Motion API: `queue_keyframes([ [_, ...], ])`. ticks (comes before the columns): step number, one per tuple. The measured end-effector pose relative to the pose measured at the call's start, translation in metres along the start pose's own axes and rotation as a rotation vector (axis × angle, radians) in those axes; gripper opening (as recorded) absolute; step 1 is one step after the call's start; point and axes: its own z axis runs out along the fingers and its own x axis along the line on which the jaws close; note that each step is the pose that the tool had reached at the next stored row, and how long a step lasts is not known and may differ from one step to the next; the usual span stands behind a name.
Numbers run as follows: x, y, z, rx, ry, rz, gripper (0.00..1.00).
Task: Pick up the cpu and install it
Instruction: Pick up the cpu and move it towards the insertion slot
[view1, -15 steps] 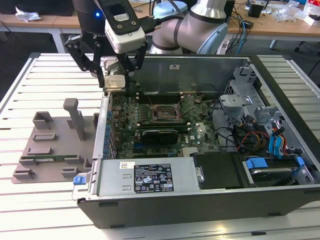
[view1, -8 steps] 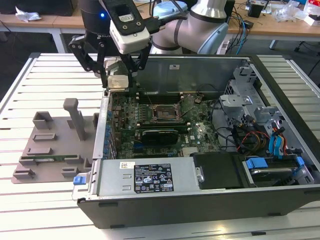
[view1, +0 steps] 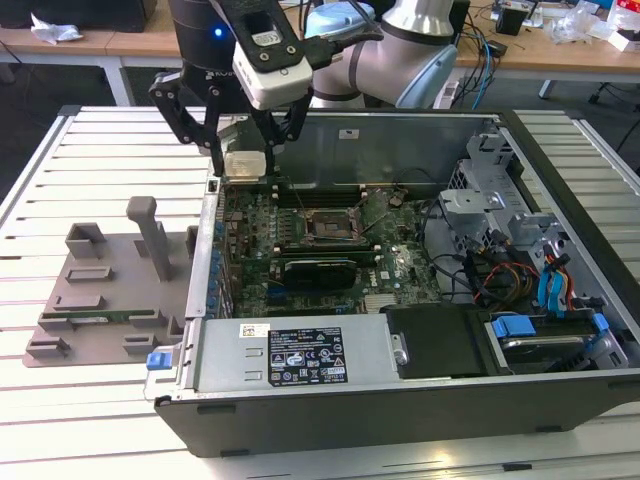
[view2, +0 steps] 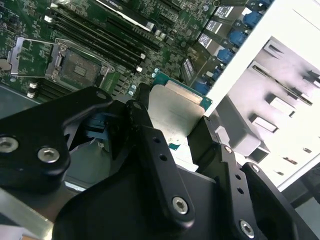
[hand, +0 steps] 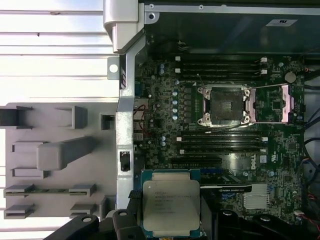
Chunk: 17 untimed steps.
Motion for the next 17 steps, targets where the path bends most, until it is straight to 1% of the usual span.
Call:
queue_keyframes([
  [2, -0.0030, 0.0000, 0.0004, 0.0000, 0.0000, 0.000, 0.55],
  [9, -0.0072, 0.0000, 0.0014, 0.0000, 0.0000, 0.000, 0.55],
  [13, -0.0116, 0.0000, 0.0023, 0.0000, 0.0000, 0.000, 0.55],
  [17, -0.0139, 0.0001, 0.0030, 0.0000, 0.0000, 0.000, 0.55],
])
